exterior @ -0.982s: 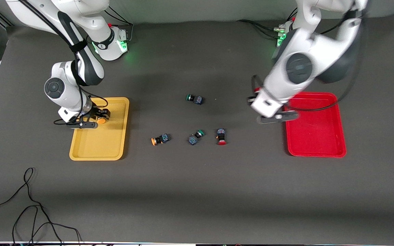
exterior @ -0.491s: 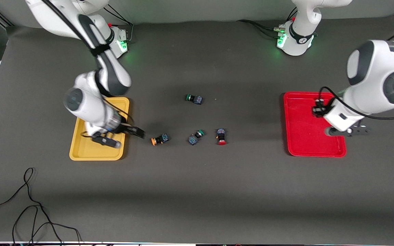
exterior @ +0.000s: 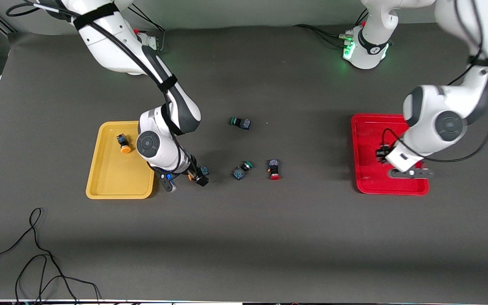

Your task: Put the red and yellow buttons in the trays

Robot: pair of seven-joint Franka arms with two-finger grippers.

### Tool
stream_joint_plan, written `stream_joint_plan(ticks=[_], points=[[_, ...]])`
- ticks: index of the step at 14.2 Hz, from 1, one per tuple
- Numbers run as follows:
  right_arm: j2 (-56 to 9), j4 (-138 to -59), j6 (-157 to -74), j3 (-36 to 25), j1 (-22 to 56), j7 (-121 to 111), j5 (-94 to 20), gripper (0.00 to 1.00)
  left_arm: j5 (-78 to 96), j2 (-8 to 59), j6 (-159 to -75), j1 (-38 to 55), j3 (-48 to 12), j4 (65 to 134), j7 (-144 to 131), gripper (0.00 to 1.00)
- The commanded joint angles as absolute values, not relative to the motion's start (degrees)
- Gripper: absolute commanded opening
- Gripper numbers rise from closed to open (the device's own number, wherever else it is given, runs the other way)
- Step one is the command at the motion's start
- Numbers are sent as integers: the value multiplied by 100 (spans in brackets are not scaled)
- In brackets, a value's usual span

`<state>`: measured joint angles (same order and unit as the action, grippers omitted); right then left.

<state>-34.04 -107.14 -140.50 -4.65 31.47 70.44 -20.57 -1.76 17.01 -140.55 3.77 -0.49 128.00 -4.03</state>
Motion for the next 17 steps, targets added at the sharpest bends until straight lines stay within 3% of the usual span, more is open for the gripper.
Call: stream_joint_plan(ticks=[1,3,5,9,13,17], points=[[-3471,-10644,-13922,-492,3243,7357,-2136,100,-333,1968,-14361,352,-70,12841,-334,33],[-3507,-10635,-13922,-492,3243,7287,-2066,74,-369,1969,-14274,343,-70,12797,-334,100],[-3498,-10644,-13922,-492,3243,7059,-2057,51,-360,1733,-14021,343,-70,12744,-325,100],[-3411,-10635,-13913,-492,3226,6909,-2057,0,-360,1030,-12405,360,-97,11991,-343,100],[-2718,-10635,-12555,-1008,3190,5858,-1645,0,-255,958,-11190,649,-149,10997,-518,100],[-2496,-10731,-11716,-2203,3182,3705,-1204,0,-88,1010,-11293,1544,-149,10908,-1710,100]])
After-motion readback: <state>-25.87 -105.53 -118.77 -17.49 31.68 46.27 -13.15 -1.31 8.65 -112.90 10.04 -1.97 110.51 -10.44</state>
